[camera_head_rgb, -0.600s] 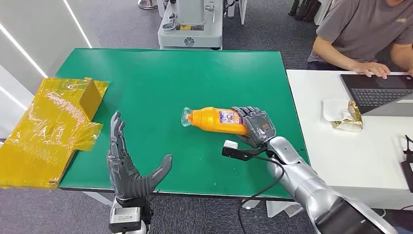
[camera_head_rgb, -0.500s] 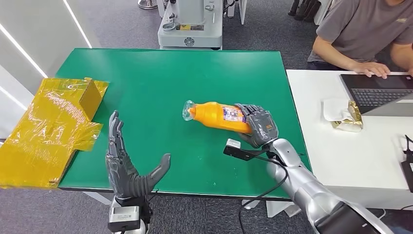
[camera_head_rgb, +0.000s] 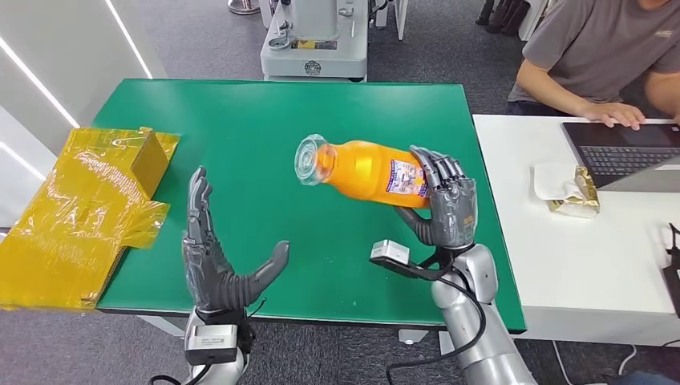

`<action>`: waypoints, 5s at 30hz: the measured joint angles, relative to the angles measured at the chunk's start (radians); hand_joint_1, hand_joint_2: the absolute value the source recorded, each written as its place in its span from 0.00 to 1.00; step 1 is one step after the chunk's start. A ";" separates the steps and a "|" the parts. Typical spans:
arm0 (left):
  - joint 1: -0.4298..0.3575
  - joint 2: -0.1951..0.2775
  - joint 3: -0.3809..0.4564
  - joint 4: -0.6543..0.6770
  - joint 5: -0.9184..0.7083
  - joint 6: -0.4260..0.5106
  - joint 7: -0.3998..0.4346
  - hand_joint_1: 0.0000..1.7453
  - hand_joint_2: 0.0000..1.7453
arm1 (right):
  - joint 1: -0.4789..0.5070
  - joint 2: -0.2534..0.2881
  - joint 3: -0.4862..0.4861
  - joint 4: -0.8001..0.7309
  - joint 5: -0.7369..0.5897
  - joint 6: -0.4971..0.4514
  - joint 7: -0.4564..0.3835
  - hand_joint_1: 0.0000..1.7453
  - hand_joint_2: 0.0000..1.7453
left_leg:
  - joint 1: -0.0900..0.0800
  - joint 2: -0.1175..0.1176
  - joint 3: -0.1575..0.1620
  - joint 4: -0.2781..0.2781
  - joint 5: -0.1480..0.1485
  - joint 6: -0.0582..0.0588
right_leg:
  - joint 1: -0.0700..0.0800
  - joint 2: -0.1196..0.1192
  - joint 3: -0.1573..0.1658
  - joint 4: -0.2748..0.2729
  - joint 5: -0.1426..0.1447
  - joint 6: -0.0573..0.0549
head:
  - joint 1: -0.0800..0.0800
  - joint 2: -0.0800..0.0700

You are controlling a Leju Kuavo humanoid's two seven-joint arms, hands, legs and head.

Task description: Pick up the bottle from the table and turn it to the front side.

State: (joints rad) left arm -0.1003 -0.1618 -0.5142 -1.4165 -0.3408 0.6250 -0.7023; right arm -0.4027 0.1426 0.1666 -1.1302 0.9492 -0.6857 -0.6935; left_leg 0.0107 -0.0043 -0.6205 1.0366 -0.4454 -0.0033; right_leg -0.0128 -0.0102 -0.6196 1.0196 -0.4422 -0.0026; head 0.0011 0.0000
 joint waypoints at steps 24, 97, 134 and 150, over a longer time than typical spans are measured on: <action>-0.090 -0.017 0.000 0.049 0.334 -0.512 0.003 0.00 1.00 | 0.078 0.062 0.000 -0.132 -0.148 0.002 0.000 1.00 1.00 | 0.000 0.002 0.001 0.000 -0.001 0.001 | 0.000 0.002 0.000 0.000 0.000 0.000 | 0.000 0.000; -0.213 -0.122 0.026 0.250 0.270 -0.359 0.071 1.00 1.00 | 0.010 0.025 0.363 0.173 -0.201 0.115 0.180 1.00 1.00 | 0.000 0.003 0.000 0.000 -0.001 0.001 | 0.000 0.002 -0.001 0.000 0.000 0.000 | 0.000 0.000; -0.211 -0.129 0.026 0.247 0.266 -0.418 0.092 1.00 1.00 | 0.043 0.018 0.364 0.169 -0.222 0.079 0.164 0.00 1.00 | 0.000 0.003 0.000 0.000 -0.001 0.001 | 0.000 0.002 -0.001 0.000 0.000 0.000 | 0.000 0.000; -0.214 -0.114 0.035 0.247 0.289 -0.392 0.085 1.00 1.00 | 0.177 0.008 0.363 -0.025 -0.413 0.007 0.028 0.00 1.00 | 0.000 0.002 0.000 0.000 -0.002 0.001 | 0.000 0.002 -0.001 0.000 -0.001 0.000 | 0.000 0.000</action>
State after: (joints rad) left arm -0.3140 -0.2756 -0.4792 -1.1692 -0.0522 0.2333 -0.6173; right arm -0.2255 0.1510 0.5298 -1.1549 0.5364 -0.6788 -0.6658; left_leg 0.0108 -0.0018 -0.6202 1.0366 -0.4473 -0.0023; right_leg -0.0128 -0.0081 -0.6202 1.0194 -0.4429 -0.0025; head 0.0010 0.0000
